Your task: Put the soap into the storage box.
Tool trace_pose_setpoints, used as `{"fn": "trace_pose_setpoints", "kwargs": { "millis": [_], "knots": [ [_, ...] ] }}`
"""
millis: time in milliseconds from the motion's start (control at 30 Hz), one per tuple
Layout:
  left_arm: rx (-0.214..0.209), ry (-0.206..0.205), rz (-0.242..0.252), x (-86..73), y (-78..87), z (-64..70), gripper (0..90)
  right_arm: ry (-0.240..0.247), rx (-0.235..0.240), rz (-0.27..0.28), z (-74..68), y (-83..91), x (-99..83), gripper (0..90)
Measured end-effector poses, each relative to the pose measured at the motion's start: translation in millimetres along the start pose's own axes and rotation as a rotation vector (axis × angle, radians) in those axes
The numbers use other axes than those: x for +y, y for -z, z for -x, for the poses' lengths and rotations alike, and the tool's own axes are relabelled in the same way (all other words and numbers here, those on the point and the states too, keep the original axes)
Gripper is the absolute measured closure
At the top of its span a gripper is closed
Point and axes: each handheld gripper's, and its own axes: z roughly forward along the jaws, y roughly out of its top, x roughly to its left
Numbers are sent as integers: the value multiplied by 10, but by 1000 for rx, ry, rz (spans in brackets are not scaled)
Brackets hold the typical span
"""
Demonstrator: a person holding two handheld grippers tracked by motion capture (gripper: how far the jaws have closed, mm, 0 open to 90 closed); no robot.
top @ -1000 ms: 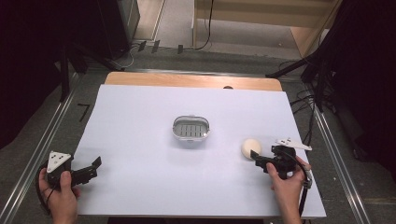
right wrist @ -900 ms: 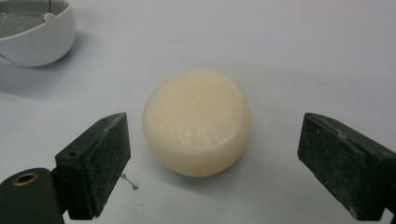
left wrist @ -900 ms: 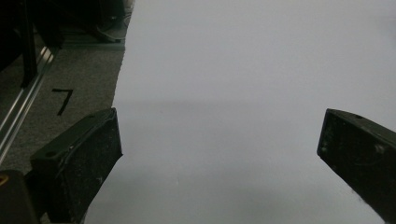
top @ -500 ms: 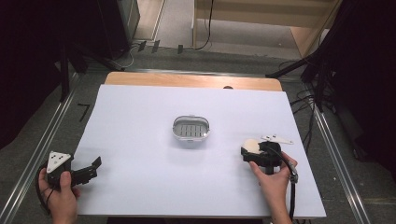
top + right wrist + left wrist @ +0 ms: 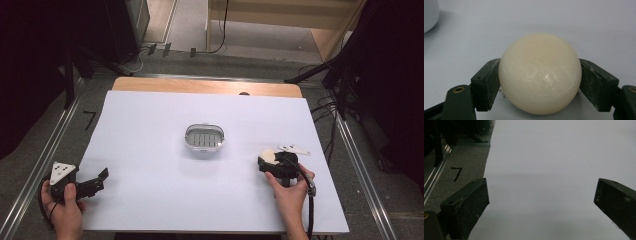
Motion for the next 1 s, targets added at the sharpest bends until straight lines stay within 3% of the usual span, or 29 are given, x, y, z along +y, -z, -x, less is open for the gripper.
{"fn": "trace_pose_setpoints", "kwargs": {
  "millis": [67, 333, 667, 1000],
  "knots": [
    [-1, 2, 2, -1, -1, -1, 3, 15, -22, -15, -31, -25, -5, 241],
    [-1, 3, 0, 0, 0, -2, 3, 19, -23, -30, -58, -6, 6, 246],
    [5, 1, 2, -1, 1, 1, 3, 62, 20, -12, -137, 86, 64, 248],
    [11, 6, 7, -4, 6, 2, 3, 48, 61, 9, -166, 148, 174, 250]
  ]
}}
